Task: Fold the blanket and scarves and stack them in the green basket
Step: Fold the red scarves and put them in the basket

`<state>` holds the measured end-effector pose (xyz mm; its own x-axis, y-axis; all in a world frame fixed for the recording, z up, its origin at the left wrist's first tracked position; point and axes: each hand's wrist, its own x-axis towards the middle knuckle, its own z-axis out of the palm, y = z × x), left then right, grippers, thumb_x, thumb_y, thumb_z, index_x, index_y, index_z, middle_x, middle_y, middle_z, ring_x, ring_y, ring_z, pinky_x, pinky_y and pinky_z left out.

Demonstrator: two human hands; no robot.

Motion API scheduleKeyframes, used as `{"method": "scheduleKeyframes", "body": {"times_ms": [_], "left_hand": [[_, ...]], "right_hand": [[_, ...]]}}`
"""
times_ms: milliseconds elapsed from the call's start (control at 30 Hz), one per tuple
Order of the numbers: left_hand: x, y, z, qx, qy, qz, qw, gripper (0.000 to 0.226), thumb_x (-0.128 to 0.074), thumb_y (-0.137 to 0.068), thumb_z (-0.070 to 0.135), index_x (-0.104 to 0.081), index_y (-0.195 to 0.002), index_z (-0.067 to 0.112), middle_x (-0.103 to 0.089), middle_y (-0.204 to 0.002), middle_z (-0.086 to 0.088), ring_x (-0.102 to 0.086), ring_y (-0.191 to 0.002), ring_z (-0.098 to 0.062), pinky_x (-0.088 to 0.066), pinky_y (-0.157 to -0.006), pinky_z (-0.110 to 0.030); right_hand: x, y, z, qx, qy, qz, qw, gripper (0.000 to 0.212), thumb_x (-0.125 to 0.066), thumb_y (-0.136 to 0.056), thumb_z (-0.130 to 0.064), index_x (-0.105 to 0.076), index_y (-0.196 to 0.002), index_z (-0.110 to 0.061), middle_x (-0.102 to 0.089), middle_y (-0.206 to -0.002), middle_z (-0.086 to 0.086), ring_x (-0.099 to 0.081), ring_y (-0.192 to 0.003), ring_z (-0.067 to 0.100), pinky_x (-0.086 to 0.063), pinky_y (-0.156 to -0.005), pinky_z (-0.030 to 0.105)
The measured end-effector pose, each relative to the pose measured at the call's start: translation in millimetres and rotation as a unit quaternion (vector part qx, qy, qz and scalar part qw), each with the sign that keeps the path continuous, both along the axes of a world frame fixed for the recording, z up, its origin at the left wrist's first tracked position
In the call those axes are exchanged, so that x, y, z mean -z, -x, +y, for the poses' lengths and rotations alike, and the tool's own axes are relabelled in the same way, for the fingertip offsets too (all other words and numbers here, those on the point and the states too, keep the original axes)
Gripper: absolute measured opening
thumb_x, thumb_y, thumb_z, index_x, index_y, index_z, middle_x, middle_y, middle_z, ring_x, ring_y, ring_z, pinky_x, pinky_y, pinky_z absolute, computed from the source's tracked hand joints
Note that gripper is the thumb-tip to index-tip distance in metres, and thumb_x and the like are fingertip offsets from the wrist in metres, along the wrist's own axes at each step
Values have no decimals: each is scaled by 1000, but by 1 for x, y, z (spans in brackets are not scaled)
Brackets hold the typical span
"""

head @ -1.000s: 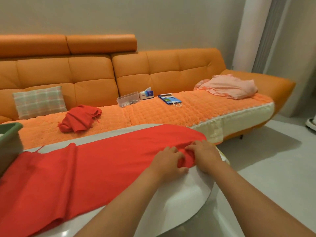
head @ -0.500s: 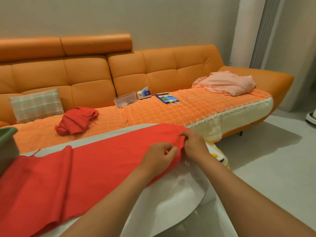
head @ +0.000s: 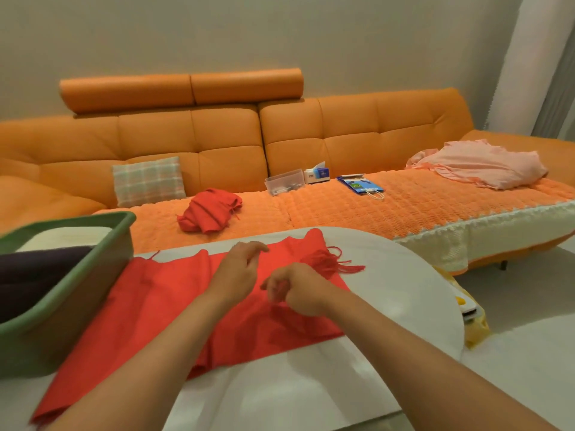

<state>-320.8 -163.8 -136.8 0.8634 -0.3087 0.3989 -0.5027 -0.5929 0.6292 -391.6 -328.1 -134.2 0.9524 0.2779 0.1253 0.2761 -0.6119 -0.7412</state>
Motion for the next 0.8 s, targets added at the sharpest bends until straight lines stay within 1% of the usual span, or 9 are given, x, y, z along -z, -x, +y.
{"method": "scheduleKeyframes", "body": {"times_ms": [100, 167, 300, 367, 467, 567, 667, 733, 800], "left_hand": [[6, -5, 0, 43, -80, 3, 996, 28, -53, -94, 5, -73, -106, 21, -68, -109, -3, -62, -104, -19, -45, -95, -32], [9, -7, -11, 71, -128, -17, 989, 21, -61, -92, 17, -74, -106, 25, -66, -107, 0, -61, -99, -17, -47, -94, -34], [7, -6, -53, 70, -195, -49, 977, 35, -64, -87, 49, -64, -119, 34, -59, -115, 7, -56, -109, -13, -47, -86, -31], [7, -11, -71, 47, -229, -67, 970, 46, -66, -84, 49, -59, -127, 32, -57, -120, 5, -54, -115, -17, -47, -88, -34], [8, -21, -87, 27, -205, -75, 975, 28, -62, -88, 30, -68, -114, 24, -65, -112, -1, -60, -108, -24, -48, -82, -35], [0, -27, -85, -14, -45, -55, 997, 21, -57, -88, 13, -73, -101, 16, -73, -101, -7, -64, -99, -27, -46, -79, -33], [-16, -35, -63, -105, 96, -12, 990, 21, -53, -92, 9, -70, -104, 11, -72, -105, -10, -63, -99, -27, -35, -73, -25], [-19, -45, -35, -177, 105, 29, 978, 23, -50, -95, 10, -66, -111, 10, -69, -112, -14, -61, -104, -31, -36, -74, -28], [-10, -56, -3, -240, -9, 71, 968, 24, -48, -95, 14, -59, -115, 9, -65, -119, -18, -59, -111, -36, -42, -82, -36]], "right_hand": [[-6, -7, -12, 191, -32, -83, 978, 34, -46, -65, 8, -59, -63, -23, -65, -66, -6, -65, -71, 21, -53, -68, 36], [-9, -12, -31, 271, 39, -89, 958, 27, -49, -70, 1, -62, -71, -23, -65, -78, -8, -63, -81, 19, -50, -72, 33], [7, -23, -65, 286, 201, 2, 937, 42, -58, -82, -19, -59, -122, -33, -49, -117, 2, -60, -104, 27, -50, -85, 37], [14, -32, -74, 287, 240, 4, 927, 48, -58, -88, -27, -51, -135, -35, -45, -122, 6, -59, -106, 30, -50, -85, 38], [15, -49, -76, 303, 269, -2, 914, 51, -55, -93, -34, -46, -143, -36, -50, -128, 7, -58, -114, 30, -48, -89, 38], [3, -60, -72, 333, 219, -57, 916, 36, -51, -94, -33, -63, -128, -36, -66, -125, 1, -61, -115, 27, -49, -89, 37], [-15, -74, -59, 324, 130, -140, 927, 33, -53, -95, -27, -68, -123, -33, -70, -120, -1, -63, -110, 24, -50, -86, 34], [-20, -83, -43, 276, 66, -169, 944, 38, -56, -96, -24, -62, -133, -31, -69, -123, -3, -63, -110, 19, -50, -91, 34], [-17, -88, -30, 223, 27, -129, 966, 48, -57, -95, -16, -55, -141, -30, -67, -127, -4, -62, -112, 17, -48, -98, 32]]}}
